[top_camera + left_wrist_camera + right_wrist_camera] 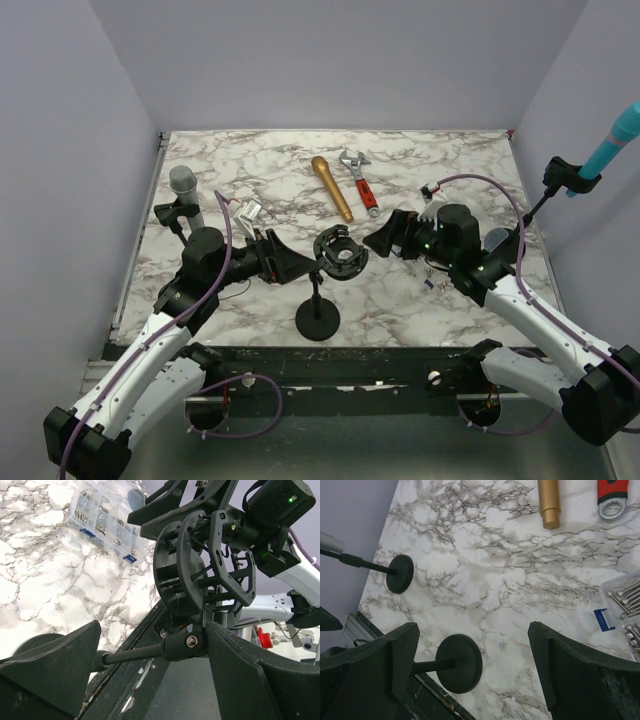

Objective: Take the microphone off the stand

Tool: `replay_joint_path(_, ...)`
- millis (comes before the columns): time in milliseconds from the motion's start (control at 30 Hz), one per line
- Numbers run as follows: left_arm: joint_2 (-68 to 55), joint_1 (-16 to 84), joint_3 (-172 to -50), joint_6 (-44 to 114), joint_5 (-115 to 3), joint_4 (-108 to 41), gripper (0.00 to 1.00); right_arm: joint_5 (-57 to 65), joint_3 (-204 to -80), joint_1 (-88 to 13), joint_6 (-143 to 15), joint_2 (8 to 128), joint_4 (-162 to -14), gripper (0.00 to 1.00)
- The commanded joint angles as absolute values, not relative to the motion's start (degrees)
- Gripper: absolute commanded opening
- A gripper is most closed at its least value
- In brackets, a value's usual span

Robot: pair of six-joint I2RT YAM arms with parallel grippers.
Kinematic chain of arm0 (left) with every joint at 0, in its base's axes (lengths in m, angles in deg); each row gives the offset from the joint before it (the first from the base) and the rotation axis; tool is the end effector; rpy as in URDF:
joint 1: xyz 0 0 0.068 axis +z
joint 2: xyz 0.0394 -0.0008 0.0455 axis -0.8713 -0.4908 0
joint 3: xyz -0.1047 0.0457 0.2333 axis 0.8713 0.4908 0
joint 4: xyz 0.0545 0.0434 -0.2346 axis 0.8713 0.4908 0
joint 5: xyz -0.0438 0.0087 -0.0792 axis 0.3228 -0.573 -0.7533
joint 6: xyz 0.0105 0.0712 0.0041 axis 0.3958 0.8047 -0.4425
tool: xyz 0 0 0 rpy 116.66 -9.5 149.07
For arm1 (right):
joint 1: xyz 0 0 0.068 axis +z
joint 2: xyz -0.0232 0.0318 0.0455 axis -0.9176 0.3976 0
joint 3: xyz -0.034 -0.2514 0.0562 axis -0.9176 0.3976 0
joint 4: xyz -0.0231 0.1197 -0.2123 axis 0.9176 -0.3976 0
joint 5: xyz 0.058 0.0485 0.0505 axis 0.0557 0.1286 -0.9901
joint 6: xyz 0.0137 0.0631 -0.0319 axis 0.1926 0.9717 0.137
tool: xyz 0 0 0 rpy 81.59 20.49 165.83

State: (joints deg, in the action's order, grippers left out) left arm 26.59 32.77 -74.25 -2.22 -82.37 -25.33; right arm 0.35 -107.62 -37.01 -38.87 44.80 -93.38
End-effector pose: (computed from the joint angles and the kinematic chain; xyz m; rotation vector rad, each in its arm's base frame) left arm 0.1491 -0.1171 0.2875 0.1248 2.0120 -1.4483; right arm 0.2057 0.1307 0.2674 -0.0955 2.0657 0.8890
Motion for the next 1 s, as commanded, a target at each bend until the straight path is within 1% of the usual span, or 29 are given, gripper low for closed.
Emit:
replay_joint_path(0,23.6,32.7,-67.4,3.0,-77.6,-12.5,0.84,-0.4,-106.3,-37.1,-38.6,45.1,-91.9,1.0)
replay_joint_path(333,24.7,32.6,-62.7,1.9,-77.0,-13.6,0.84,-0.5,-105.8,-37.1,-38.8,45.8,-91.1,1.0)
replay_joint_path(667,23.1,32.6,-62.8,1.8,-76.7,-15.7,0.84,-1.1,-105.3,-37.2,-38.4,46.3,-90.3,1.0)
replay_joint_path(767,24.0,32.6,-65.2,2.8,-76.6,-14.4,0.85,-0.8,-105.2,-37.1,-38.7,46.2,-90.5,1.0)
replay_joint_path(967,24.4,32.6,-76.8,8.2,-73.6,-5.8,0.95,-0.8,-105.2,-37.2,-39.0,47.0,-90.4,1.0)
